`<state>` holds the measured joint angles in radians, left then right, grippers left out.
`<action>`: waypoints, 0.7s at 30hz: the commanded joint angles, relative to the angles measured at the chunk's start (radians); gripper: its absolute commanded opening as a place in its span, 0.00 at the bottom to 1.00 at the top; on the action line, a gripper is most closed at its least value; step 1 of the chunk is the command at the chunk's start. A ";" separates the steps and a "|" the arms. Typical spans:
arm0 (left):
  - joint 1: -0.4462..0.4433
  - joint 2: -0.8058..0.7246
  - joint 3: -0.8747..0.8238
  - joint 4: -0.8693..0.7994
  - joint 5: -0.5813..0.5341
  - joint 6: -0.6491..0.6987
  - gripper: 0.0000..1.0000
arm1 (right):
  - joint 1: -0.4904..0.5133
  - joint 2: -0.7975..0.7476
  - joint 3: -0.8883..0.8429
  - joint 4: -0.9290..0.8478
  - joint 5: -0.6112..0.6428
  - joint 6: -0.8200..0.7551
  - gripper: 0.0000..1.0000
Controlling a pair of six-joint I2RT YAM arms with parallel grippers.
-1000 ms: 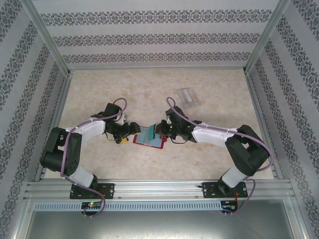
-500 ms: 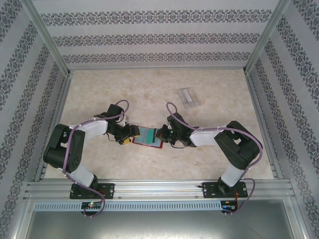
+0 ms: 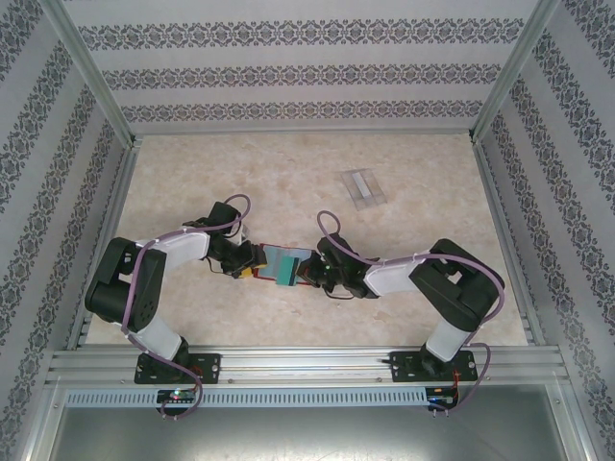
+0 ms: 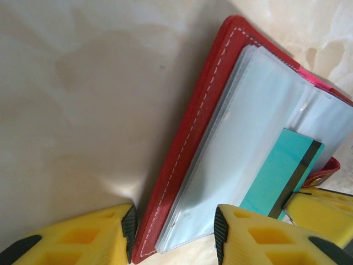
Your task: Put the credit cards into the card holder
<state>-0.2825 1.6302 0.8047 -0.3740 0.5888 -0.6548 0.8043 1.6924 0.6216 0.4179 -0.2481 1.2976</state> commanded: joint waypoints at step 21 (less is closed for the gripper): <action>-0.039 0.081 0.002 -0.001 0.008 0.014 0.41 | -0.054 0.107 0.099 0.019 -0.021 -0.052 0.00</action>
<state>-0.2825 1.6459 0.8185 -0.3927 0.5835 -0.6544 0.7677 1.7802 0.6922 0.4587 -0.2543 1.2812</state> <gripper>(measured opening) 0.410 0.063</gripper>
